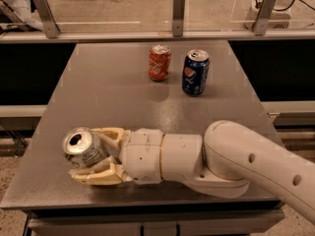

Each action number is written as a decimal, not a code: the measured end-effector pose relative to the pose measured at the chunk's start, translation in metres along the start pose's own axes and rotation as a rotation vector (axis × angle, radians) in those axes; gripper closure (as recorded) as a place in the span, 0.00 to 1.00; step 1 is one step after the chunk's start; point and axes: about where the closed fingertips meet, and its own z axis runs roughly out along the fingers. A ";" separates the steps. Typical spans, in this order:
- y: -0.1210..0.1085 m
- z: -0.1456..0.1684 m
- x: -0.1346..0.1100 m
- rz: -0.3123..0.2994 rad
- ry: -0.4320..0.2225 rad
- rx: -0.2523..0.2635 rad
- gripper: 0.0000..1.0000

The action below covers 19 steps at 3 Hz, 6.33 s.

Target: Knock 7up can over

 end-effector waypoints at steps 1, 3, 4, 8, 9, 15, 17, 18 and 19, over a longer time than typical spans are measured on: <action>-0.018 0.003 -0.007 -0.045 0.095 -0.018 1.00; -0.083 -0.009 -0.052 -0.190 0.354 -0.031 1.00; -0.102 -0.027 -0.069 -0.213 0.500 -0.074 1.00; -0.114 -0.041 0.037 0.002 1.068 -0.288 1.00; -0.111 -0.037 0.033 0.000 1.143 -0.269 1.00; -0.111 0.016 0.028 -0.019 1.293 -0.321 0.00; -0.117 0.003 0.013 -0.030 1.269 -0.324 0.00; -0.126 -0.025 -0.017 -0.052 1.231 -0.269 0.00; -0.126 -0.025 -0.017 -0.052 1.231 -0.269 0.00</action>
Offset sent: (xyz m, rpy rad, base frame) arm 0.1141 -0.0482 0.0314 -0.4793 0.1213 -0.1162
